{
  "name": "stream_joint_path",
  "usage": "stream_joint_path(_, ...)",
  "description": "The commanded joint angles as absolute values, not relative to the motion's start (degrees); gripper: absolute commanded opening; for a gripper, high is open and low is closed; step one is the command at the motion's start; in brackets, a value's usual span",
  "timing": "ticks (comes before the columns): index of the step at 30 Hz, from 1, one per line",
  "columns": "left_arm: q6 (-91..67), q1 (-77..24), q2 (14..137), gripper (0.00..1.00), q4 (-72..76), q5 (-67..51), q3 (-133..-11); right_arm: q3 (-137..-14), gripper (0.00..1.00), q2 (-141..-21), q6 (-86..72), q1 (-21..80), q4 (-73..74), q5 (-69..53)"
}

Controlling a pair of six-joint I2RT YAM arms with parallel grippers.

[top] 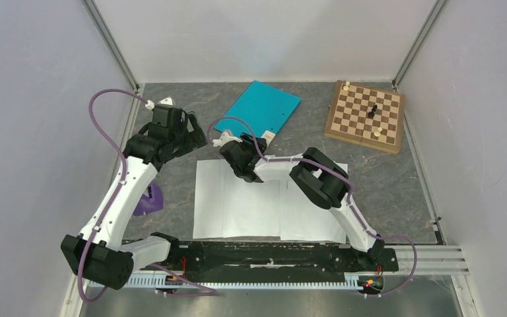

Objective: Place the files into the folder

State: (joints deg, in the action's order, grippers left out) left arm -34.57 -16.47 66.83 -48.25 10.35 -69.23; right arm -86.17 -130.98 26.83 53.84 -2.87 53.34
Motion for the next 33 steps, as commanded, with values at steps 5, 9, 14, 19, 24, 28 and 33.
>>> stream_joint_path(5,-37.51,-15.91,66.49,1.00,-45.46,10.33,-68.20,-88.52,0.49,-134.59,28.55,52.50,-10.98,56.17)
stream_joint_path(9,-37.82,-15.82,66.47,1.00,-45.35,10.31,-67.99,-87.12,0.42,-134.65,29.20,51.97,-15.30,57.48)
stream_joint_path(14,-38.12,-15.73,66.43,1.00,-44.84,10.20,-67.26,-86.19,0.39,-134.39,30.59,51.68,-19.96,59.59)
stream_joint_path(19,-38.50,-15.64,66.54,1.00,-44.47,9.78,-66.54,-86.03,0.40,-134.16,31.72,51.49,-21.74,60.64)
stream_joint_path(24,-38.58,-15.56,66.74,1.00,-44.39,9.59,-66.71,-86.51,0.40,-135.34,31.87,50.40,-20.92,60.57)
stream_joint_path(28,-38.65,-15.38,66.92,1.00,-44.00,9.62,-66.71,-86.78,0.40,-135.94,31.98,49.70,-20.84,60.12)
stream_joint_path(33,-38.86,-15.22,67.15,1.00,-43.94,9.14,-66.67,-87.36,0.36,-136.36,32.20,48.55,-22.35,60.31)
